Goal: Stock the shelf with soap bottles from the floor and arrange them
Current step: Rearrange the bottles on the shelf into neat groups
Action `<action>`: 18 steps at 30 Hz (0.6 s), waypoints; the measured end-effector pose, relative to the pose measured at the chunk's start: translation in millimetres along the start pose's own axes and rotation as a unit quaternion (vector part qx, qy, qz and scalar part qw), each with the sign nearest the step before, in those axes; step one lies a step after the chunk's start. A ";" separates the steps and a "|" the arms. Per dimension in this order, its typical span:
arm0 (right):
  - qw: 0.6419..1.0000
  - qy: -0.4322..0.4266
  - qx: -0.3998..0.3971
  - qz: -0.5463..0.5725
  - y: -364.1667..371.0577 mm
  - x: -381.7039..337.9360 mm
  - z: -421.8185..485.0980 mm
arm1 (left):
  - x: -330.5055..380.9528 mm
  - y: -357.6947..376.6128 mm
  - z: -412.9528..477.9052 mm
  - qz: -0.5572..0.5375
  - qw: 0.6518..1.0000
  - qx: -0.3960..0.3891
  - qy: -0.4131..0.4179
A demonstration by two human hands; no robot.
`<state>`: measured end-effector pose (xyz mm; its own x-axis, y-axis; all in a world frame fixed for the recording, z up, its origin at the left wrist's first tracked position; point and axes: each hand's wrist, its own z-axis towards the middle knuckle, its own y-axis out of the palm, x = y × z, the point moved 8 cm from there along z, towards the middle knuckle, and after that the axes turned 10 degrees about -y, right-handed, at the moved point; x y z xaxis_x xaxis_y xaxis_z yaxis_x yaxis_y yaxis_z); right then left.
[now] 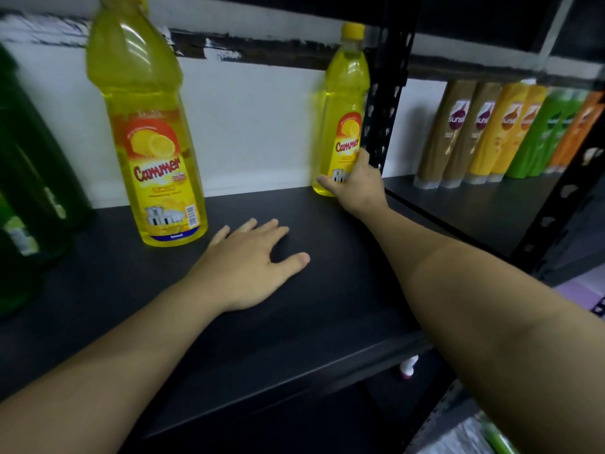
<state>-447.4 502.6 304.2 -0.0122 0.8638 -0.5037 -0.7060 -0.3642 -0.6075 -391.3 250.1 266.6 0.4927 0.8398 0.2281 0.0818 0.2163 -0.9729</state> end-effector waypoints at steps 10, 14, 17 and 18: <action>0.998 0.045 -0.011 0.033 1.5 7.6 2.3 | 0.5 -0.4 -0.1 -0.007 1.000 0.000 -0.001; 0.998 0.051 -0.005 0.031 -0.4 7.9 3.4 | -0.2 0.0 0.7 -0.012 1.000 0.003 -0.001; 0.998 0.054 -0.005 0.027 0.6 8.1 2.9 | -0.9 -0.3 1.6 -0.014 1.000 0.007 -0.002; 0.998 0.055 -0.006 0.025 0.9 8.1 2.6 | -1.3 -0.4 1.3 -0.016 1.000 0.009 -0.002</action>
<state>-450.0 510.2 301.2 0.0301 0.8011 -0.5978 -0.6986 -0.4109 -0.5858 -393.2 249.6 266.8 0.4859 0.8346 0.2594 0.0824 0.2518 -0.9643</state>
